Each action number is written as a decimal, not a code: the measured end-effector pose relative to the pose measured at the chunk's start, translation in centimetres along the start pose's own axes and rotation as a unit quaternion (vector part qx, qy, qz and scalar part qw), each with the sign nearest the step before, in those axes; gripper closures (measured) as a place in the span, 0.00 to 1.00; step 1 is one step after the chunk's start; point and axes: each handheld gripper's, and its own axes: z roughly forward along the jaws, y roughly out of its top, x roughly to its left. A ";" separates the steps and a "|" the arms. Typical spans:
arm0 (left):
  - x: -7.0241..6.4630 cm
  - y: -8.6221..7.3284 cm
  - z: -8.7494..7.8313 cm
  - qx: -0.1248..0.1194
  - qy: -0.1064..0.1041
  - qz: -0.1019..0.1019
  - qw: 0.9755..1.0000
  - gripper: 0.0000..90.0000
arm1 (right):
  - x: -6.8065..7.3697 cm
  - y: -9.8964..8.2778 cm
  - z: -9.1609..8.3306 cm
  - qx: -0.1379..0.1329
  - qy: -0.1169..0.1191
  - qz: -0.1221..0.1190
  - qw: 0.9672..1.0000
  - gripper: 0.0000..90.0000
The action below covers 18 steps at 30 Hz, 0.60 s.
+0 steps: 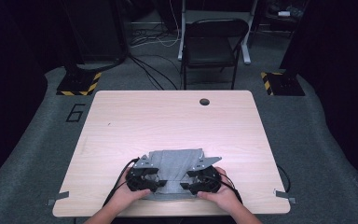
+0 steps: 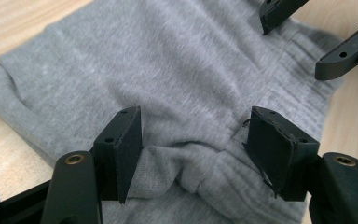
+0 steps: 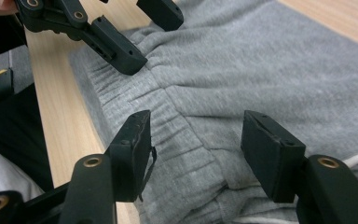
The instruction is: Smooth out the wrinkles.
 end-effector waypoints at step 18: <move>1.0 0.9 -2.0 -0.022 -0.005 -0.004 1.000 0.38 | -2.2 0.5 -1.3 -0.026 -0.041 0.005 0.999 0.52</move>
